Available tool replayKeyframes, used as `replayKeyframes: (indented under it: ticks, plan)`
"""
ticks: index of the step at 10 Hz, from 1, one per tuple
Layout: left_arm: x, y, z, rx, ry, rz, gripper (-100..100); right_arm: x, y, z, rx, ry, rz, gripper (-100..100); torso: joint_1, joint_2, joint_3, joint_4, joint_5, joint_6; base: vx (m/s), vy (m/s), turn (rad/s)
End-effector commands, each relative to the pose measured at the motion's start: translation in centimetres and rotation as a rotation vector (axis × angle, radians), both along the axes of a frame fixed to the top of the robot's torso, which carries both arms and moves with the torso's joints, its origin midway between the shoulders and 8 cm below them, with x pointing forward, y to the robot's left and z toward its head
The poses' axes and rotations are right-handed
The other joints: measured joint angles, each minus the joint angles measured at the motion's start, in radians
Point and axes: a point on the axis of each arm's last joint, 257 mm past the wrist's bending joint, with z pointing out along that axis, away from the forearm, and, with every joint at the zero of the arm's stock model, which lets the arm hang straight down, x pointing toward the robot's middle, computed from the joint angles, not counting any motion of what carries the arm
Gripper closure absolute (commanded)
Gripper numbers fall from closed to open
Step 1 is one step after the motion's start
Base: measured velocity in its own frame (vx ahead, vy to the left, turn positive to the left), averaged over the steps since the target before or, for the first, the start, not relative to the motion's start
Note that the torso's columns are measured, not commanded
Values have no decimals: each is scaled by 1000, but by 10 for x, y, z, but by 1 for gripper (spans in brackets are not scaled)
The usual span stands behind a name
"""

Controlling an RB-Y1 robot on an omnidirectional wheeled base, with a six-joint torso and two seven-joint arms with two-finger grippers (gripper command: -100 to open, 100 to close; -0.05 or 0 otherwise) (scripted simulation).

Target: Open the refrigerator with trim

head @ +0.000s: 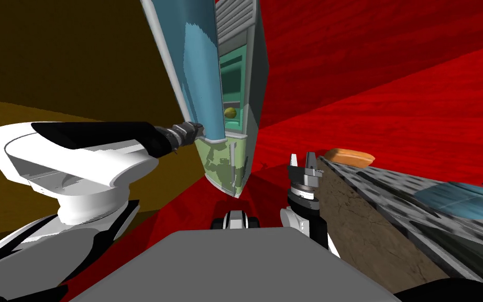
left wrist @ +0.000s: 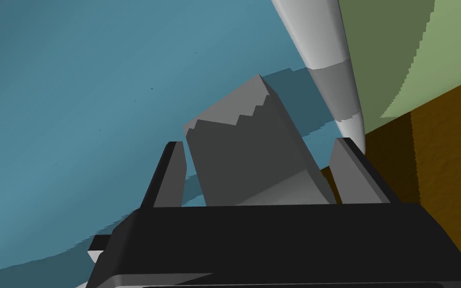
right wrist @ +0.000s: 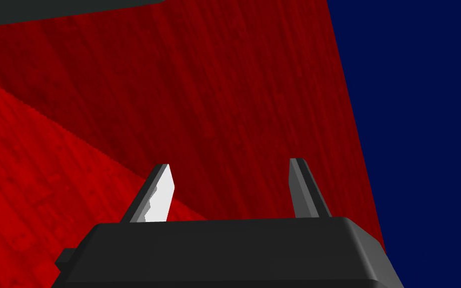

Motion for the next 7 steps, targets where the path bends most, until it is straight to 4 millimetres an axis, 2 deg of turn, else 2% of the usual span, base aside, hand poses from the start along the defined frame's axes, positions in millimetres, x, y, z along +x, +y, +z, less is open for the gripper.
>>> replayKeyframes:
  ticks: [1,2,3,4,5,7]
  plan:
    - [-10,-19,20,0,-49,-62,100,0,0,0,0,0,0,0,-1,1,2,0,0,0,-141,397,-106]
    - [-10,-19,20,0,-49,-62,100,0,0,0,0,0,0,0,-2,0,2,-1,0,1,-162,309,-49]
    - [-10,-19,20,0,-49,-62,100,0,0,0,0,0,0,0,-8,-1,1,-2,-1,0,-99,140,17]
    - [-8,-21,5,5,-11,-70,100,0,0,0,0,0,0,0,-20,-3,0,-2,-5,1,-30,46,0]
    - [-8,-29,5,6,-9,-97,100,0,0,0,0,0,0,0,-24,-4,1,-7,-4,2,-15,163,-62]
    - [-8,-37,6,5,-12,-124,100,0,0,0,0,0,0,0,-2,1,4,-7,3,3,-103,296,-101]
